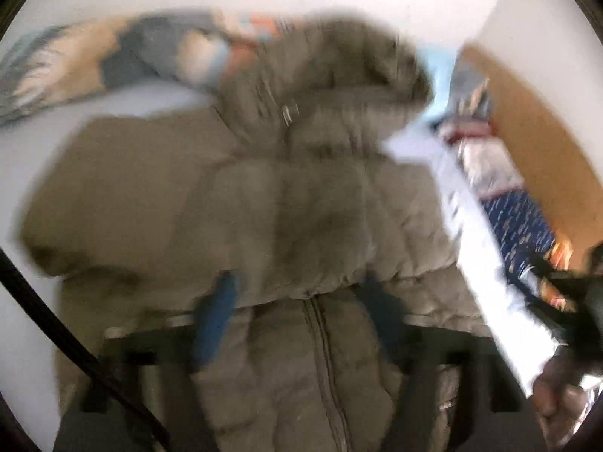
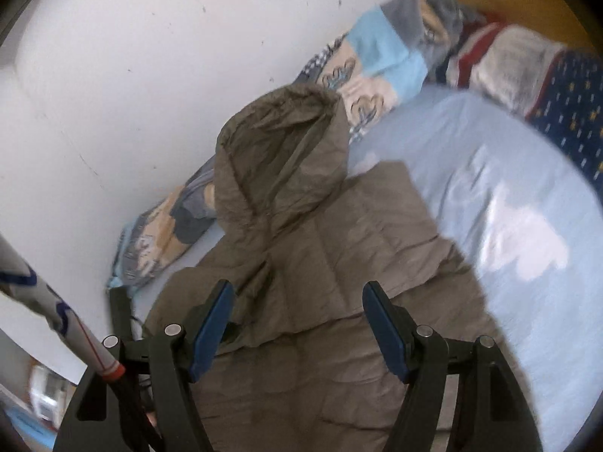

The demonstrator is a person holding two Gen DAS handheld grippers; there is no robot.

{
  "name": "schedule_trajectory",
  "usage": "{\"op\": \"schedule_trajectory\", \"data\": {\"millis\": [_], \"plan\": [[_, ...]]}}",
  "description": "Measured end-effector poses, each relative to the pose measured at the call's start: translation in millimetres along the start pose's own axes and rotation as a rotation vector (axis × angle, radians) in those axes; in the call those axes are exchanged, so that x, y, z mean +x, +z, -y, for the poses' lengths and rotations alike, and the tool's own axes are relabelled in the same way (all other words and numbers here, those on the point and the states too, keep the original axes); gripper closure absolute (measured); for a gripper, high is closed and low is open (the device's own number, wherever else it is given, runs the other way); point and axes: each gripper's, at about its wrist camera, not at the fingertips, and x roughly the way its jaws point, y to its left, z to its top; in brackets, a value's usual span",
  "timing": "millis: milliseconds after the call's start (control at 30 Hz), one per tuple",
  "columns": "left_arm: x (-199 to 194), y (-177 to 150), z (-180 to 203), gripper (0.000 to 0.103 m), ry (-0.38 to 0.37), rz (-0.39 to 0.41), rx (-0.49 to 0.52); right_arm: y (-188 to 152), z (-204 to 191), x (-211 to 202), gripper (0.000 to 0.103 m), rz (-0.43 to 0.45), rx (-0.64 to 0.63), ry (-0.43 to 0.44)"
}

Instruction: Fold large clothes

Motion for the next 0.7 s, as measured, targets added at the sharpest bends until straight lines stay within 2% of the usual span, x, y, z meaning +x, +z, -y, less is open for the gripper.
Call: {"op": "schedule_trajectory", "data": {"millis": [100, 167, 333, 433, 533, 600, 700], "plan": [[-59, -17, -32, 0.021, 0.089, 0.153, -0.029, -7, -1, 18, 0.027, -0.063, 0.045, 0.079], [-67, -21, -56, 0.019, 0.163, 0.199, -0.064, -14, -3, 29, 0.027, -0.11, 0.063, 0.119], [-36, -9, -129, 0.019, 0.282, 0.142, -0.221, -34, -4, 51, 0.027, -0.177, 0.127, 0.189], [-40, 1, -163, 0.019, 0.298, 0.169, -0.283, -39, -2, 64, 0.027, -0.181, 0.155, 0.164], [-48, -4, -187, 0.019, 0.281, 0.186, -0.33, -39, -9, 82, 0.027, -0.193, 0.187, 0.188], [-47, -9, -206, 0.019, 0.292, 0.19, -0.407, -39, -12, 99, 0.027, -0.208, 0.223, 0.159], [-37, -17, -223, 0.019, 0.23, 0.167, -0.515, -40, -10, 125, 0.028, -0.228, 0.288, 0.121]]}}
